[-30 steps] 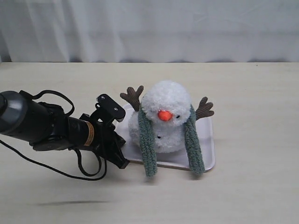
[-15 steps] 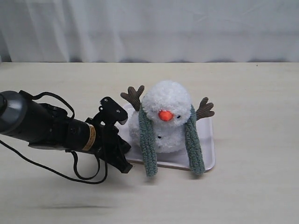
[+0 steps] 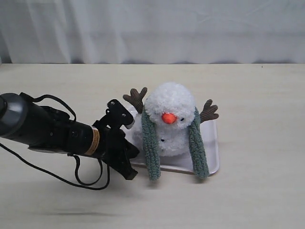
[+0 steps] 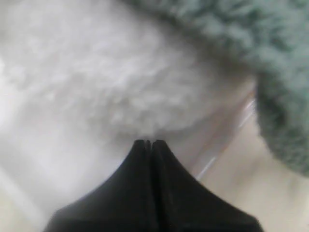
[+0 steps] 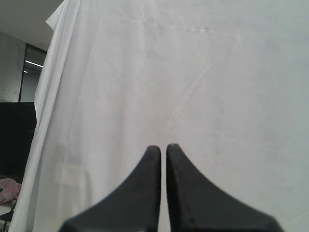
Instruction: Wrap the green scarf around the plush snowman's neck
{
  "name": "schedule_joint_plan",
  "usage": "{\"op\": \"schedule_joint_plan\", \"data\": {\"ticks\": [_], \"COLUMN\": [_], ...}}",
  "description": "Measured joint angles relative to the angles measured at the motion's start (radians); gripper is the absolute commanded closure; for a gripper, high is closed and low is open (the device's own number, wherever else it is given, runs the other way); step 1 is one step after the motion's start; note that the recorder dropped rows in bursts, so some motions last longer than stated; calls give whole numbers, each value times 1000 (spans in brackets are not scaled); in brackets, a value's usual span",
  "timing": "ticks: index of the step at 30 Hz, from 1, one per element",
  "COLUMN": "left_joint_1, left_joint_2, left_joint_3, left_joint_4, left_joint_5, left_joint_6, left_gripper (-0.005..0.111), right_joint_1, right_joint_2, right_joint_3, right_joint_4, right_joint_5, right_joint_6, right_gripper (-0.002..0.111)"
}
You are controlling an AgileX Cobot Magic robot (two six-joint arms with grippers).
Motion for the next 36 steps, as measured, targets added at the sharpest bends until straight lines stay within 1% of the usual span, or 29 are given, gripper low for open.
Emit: {"op": "schedule_joint_plan", "data": {"ticks": [2, 4, 5, 8, 11, 16, 19, 22, 30, 33, 36], "left_joint_1": [0, 5, 9, 33, 33, 4, -42, -58, -58, -58, -58], "left_joint_2": [-23, -63, -77, -84, -63, -55, -55, -55, -59, -97, -160], "left_joint_3": [2, 2, -4, -71, -101, -102, -102, -102, -102, -102, -102], "left_joint_4": [2, 2, -10, -120, -152, -154, -154, -152, -152, -152, -152], "left_joint_5": [93, 122, 120, 97, 31, 22, 18, 18, 64, 92, 142], "left_joint_6": [22, 41, 44, 58, 58, 38, 35, 34, 19, 19, 12], "left_gripper": [107, 107, 107, 107, 107, 107, 107, 107, 107, 107, 107], "right_joint_1": [0, 0, 0, 0, 0, 0, 0, 0, 0, 0, 0], "right_joint_2": [0, 0, 0, 0, 0, 0, 0, 0, 0, 19, 88], "right_joint_3": [0, 0, 0, 0, 0, 0, 0, 0, 0, 0, -2], "right_joint_4": [0, 0, 0, 0, 0, 0, 0, 0, 0, 0, 0], "right_joint_5": [0, 0, 0, 4, 8, 14, 14, 14, 19, 23, 25], "right_joint_6": [0, 0, 0, 0, 0, 0, 0, 0, -9, -15, 10], "right_gripper": [104, 104, 104, 104, 104, 104, 104, 104, 104, 104, 104]}}
